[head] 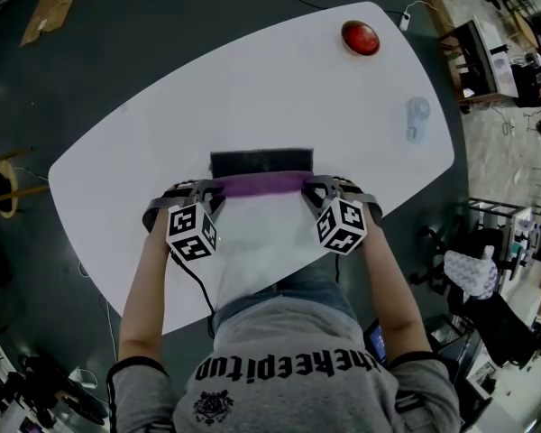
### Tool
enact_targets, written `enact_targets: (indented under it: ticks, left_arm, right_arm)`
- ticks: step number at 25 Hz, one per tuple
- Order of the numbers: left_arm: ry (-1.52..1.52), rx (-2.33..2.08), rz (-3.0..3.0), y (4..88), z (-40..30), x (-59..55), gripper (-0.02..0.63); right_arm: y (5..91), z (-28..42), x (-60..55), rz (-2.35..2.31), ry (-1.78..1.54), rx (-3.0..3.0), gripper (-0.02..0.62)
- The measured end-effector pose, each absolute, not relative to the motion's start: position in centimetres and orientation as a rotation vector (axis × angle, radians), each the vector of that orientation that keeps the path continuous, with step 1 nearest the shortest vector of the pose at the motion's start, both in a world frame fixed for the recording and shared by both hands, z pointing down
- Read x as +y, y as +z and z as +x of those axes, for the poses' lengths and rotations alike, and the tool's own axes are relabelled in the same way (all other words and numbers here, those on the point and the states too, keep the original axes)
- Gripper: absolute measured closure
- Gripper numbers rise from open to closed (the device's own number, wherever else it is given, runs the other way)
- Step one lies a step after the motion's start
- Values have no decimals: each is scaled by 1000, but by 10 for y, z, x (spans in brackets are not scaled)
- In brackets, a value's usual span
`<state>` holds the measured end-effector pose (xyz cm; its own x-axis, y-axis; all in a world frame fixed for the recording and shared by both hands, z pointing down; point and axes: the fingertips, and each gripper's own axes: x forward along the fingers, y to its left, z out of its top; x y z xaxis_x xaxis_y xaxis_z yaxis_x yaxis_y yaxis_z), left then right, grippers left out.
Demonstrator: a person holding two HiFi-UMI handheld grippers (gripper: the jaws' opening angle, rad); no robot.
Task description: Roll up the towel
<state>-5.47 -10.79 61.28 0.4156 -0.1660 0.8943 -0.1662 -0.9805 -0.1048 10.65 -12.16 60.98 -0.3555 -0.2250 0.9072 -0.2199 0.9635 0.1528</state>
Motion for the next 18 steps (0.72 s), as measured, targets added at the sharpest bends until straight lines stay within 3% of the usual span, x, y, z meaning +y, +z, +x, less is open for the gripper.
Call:
enact_targets:
  ticks: [18]
  left_arm:
    - [1424, -223, 2541, 607, -48, -90, 531]
  right_arm:
    - [596, 114, -116, 340, 292, -2038, 546]
